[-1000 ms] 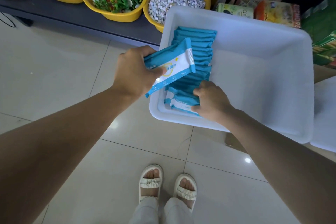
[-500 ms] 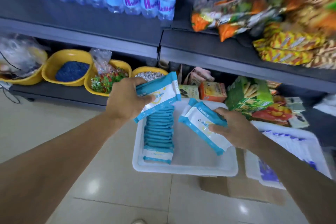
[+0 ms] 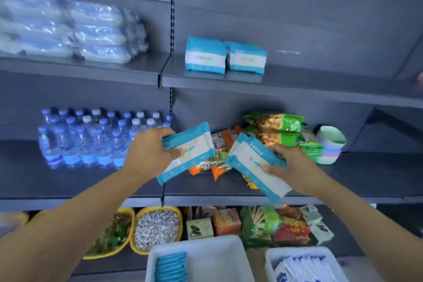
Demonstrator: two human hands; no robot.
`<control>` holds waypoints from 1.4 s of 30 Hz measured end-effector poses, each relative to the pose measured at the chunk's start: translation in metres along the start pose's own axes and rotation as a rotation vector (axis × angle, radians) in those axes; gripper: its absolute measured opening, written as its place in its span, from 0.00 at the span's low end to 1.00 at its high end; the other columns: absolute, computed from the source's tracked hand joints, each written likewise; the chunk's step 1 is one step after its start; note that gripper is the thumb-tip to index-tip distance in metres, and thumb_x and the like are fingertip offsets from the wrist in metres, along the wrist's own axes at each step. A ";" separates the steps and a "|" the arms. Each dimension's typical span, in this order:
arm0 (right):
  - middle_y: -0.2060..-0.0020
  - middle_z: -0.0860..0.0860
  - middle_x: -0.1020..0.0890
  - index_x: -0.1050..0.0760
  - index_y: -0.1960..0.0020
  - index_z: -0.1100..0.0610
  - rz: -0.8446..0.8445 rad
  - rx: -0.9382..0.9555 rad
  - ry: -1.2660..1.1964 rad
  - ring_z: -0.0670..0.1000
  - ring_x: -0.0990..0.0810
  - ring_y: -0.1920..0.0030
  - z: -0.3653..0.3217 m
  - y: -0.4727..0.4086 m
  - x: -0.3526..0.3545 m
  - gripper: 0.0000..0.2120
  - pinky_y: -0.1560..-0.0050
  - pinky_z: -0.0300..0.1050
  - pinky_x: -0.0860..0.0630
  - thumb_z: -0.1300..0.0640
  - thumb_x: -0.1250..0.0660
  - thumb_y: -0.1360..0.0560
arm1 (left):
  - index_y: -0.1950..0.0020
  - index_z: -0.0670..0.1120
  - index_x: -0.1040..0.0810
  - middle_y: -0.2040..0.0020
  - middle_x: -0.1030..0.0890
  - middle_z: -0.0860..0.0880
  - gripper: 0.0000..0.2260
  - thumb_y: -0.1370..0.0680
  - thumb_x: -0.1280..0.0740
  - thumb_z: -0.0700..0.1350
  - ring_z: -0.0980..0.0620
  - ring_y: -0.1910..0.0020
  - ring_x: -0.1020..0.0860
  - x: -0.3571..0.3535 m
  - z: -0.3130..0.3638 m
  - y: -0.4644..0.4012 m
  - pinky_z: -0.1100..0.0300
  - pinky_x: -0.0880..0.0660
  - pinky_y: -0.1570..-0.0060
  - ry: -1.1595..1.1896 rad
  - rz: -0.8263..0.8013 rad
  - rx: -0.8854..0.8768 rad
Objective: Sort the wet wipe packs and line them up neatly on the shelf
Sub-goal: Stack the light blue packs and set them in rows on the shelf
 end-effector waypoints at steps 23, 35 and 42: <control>0.53 0.47 0.21 0.23 0.45 0.55 0.095 0.241 0.146 0.48 0.23 0.56 0.028 -0.266 0.180 0.13 0.65 0.36 0.29 0.53 0.28 0.28 | 0.42 0.47 0.19 0.46 0.18 0.51 0.20 0.32 0.23 0.47 0.51 0.45 0.22 0.004 0.132 -0.212 0.63 0.31 0.47 -0.056 0.167 0.040; 0.41 0.47 0.23 0.27 0.37 0.51 0.144 0.274 0.253 0.51 0.26 0.41 0.034 -0.370 0.143 0.28 0.46 0.48 0.29 0.43 0.26 0.33 | 0.53 0.53 0.18 0.55 0.16 0.53 0.11 0.32 0.23 0.44 0.53 0.57 0.20 0.001 0.105 -0.252 0.61 0.26 0.53 -0.016 0.119 0.098; 0.44 0.50 0.25 0.29 0.44 0.53 0.171 0.332 0.199 0.52 0.26 0.43 0.039 -0.375 0.141 0.21 0.45 0.47 0.28 0.56 0.25 0.33 | 0.58 0.56 0.19 0.57 0.16 0.54 0.10 0.33 0.22 0.45 0.50 0.55 0.19 -0.001 0.098 -0.262 0.54 0.23 0.50 -0.003 0.073 0.089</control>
Point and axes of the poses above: each hand's wrist, its own y-axis away from the middle knuckle, its own x-axis out of the back of the hand, z = x × y, the point moved 2 cm from there along -y, towards the middle knuckle
